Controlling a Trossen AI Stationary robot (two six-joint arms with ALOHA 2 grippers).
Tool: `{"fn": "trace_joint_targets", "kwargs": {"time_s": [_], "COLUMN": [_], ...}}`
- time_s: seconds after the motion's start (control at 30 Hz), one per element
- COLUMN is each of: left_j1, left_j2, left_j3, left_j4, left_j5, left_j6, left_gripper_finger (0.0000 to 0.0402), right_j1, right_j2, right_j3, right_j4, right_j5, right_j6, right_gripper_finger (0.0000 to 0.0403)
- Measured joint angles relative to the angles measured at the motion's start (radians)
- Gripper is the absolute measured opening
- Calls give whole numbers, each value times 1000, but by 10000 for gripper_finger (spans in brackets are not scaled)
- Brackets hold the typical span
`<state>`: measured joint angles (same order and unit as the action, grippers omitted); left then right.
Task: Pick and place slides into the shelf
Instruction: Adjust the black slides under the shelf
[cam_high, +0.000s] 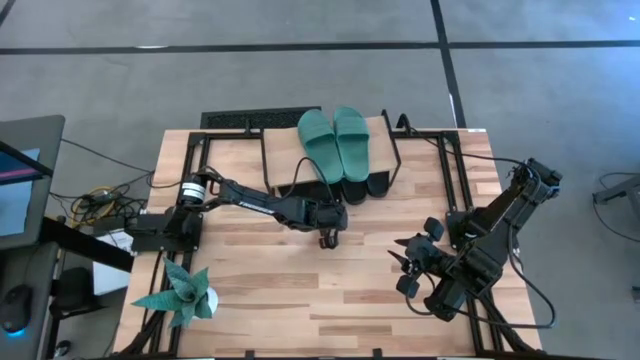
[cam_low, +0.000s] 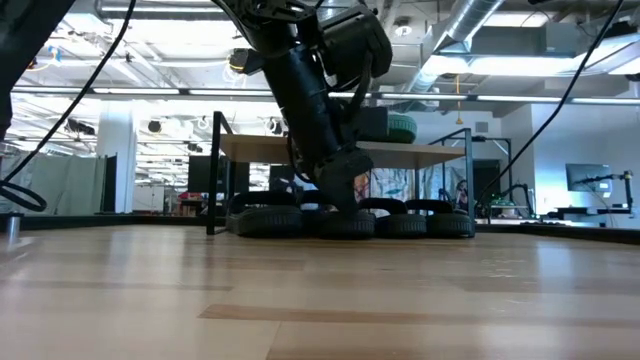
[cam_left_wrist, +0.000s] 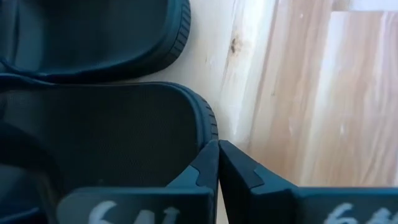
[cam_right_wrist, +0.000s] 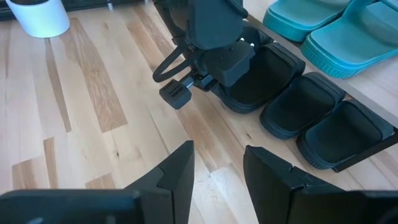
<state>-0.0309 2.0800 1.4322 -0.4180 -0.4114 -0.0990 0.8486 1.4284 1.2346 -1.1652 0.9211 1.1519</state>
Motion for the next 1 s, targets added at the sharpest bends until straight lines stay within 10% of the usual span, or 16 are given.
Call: {"fn": "trace_joint_targets", "kwargs": {"time_s": [1.0], "left_j1": [-21], "left_j2": [0], "left_j3": [0], "left_j4": [-102], "left_j5": [8], "left_j6": [-42], "left_gripper_finger": [0], "right_j1": [2], "right_j2": [0], "right_j3": [0], "right_j4": [0], "right_j5": [-4], "right_j6": [-1], "right_gripper_finger": [118]}}
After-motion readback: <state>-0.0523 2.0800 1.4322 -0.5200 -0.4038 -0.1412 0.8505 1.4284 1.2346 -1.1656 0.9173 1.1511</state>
